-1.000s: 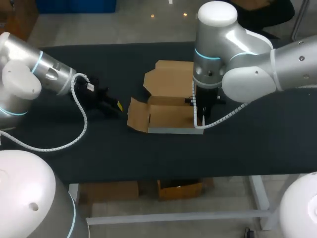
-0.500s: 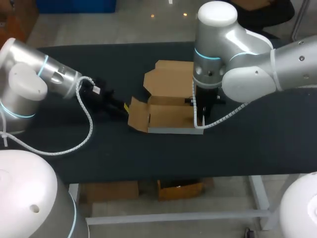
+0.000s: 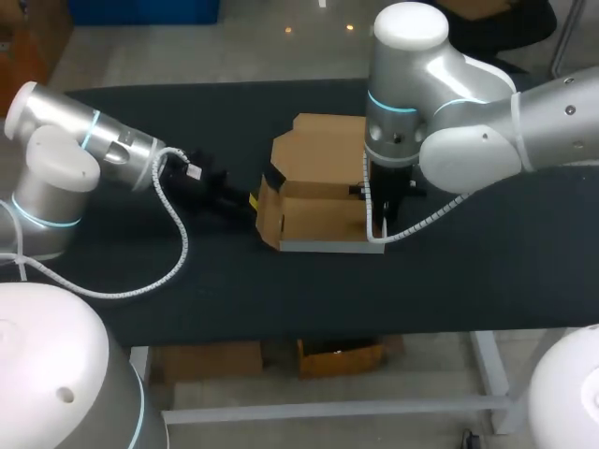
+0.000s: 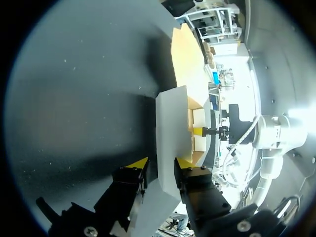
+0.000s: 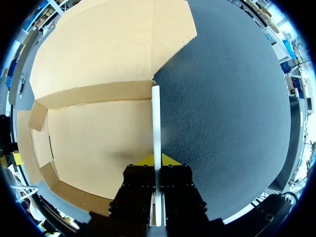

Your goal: Assemble the packaging by folding the flat box into shape, placing the metal phone stand inside, and closing the box properly

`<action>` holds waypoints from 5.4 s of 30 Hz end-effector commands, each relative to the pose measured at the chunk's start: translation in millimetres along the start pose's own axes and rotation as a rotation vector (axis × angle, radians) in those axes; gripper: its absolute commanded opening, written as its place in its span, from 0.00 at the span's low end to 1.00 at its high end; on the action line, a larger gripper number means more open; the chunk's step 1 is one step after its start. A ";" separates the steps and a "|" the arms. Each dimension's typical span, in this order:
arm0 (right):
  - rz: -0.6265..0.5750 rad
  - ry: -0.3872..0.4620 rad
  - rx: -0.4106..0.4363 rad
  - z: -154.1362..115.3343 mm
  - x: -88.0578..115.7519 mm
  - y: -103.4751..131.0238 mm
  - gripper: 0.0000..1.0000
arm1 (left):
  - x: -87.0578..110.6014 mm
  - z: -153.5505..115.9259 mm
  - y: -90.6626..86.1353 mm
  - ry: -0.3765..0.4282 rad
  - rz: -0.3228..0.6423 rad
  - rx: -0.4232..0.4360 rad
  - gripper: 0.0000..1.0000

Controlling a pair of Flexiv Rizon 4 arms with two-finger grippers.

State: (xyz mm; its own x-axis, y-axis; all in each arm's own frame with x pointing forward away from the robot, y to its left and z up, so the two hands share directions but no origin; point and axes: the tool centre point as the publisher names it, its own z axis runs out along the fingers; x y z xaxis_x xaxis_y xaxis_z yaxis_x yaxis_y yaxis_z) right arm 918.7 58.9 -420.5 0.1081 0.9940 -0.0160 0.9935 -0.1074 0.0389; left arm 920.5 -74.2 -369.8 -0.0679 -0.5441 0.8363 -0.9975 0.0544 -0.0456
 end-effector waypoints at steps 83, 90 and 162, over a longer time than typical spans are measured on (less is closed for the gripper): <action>0.000 -0.004 0.003 -0.9 0.9 0.5 0.00 | 39.4 58.4 -5.8 -0.440 -0.006 0.129 0.44; 0.000 -0.004 0.003 -0.9 0.9 0.5 0.00 | 32.2 60.7 -7.6 -0.492 -0.017 0.141 0.45; 0.000 -0.004 0.003 -0.9 0.9 0.5 0.00 | 22.9 57.3 -29.4 -0.817 -0.100 0.156 0.41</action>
State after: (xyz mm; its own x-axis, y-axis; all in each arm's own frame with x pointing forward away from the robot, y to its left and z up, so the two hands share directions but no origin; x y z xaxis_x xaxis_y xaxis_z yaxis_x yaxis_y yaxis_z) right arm 918.7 59.0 -420.6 0.1084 0.9940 -0.0165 0.9934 -0.1077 0.0390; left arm 945.4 -132.4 -380.2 0.0841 -0.9774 0.1941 -0.9872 -0.1083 -0.1173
